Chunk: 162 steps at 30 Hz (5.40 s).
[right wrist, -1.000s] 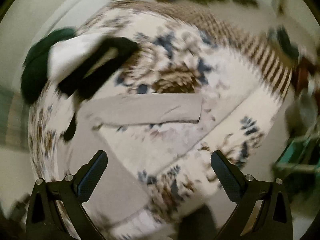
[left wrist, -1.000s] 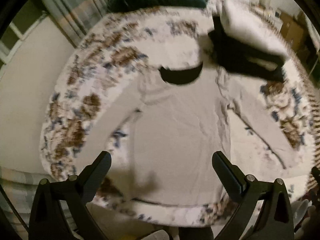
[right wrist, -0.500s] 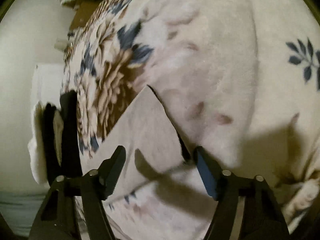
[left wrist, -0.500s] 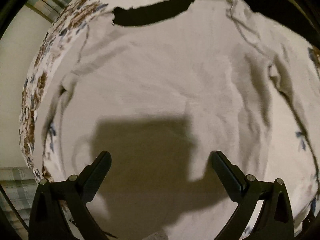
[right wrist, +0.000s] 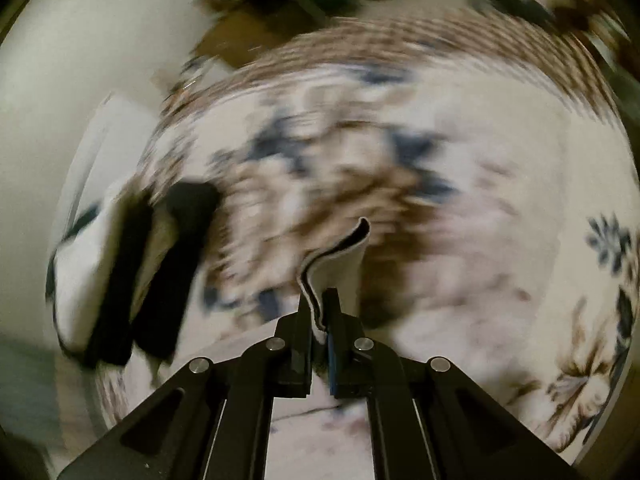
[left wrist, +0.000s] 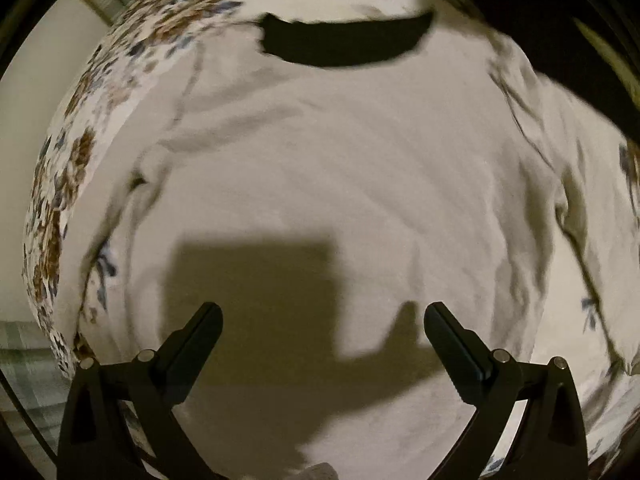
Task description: Fold small clothes
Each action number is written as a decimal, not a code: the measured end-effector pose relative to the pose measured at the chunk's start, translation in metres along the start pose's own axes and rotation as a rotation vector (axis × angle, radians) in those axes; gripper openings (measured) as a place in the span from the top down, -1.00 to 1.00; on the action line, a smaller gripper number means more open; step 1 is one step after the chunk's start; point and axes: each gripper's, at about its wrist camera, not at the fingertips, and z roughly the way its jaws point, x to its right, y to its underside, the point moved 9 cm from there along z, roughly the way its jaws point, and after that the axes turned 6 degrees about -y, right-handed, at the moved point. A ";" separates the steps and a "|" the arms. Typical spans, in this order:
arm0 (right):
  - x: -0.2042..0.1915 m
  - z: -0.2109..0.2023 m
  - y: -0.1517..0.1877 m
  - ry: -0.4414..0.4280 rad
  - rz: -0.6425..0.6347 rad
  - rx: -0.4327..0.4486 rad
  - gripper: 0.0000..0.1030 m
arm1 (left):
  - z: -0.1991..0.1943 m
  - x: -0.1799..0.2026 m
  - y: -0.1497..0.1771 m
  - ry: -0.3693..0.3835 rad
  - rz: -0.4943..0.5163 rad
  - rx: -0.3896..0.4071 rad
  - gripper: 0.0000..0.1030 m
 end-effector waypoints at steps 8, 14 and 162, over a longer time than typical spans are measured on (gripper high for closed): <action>-0.219 0.045 0.143 -0.194 -0.471 -0.253 0.89 | 0.003 -0.123 -0.017 -0.012 -0.193 0.009 -1.00; -0.298 0.098 0.340 -0.243 -0.761 -0.519 0.90 | 0.022 -0.225 -0.004 -0.092 -0.347 -0.019 -1.00; -0.305 0.272 0.254 0.179 -1.426 -0.716 0.04 | 0.082 -0.066 -0.252 0.149 0.413 0.168 0.82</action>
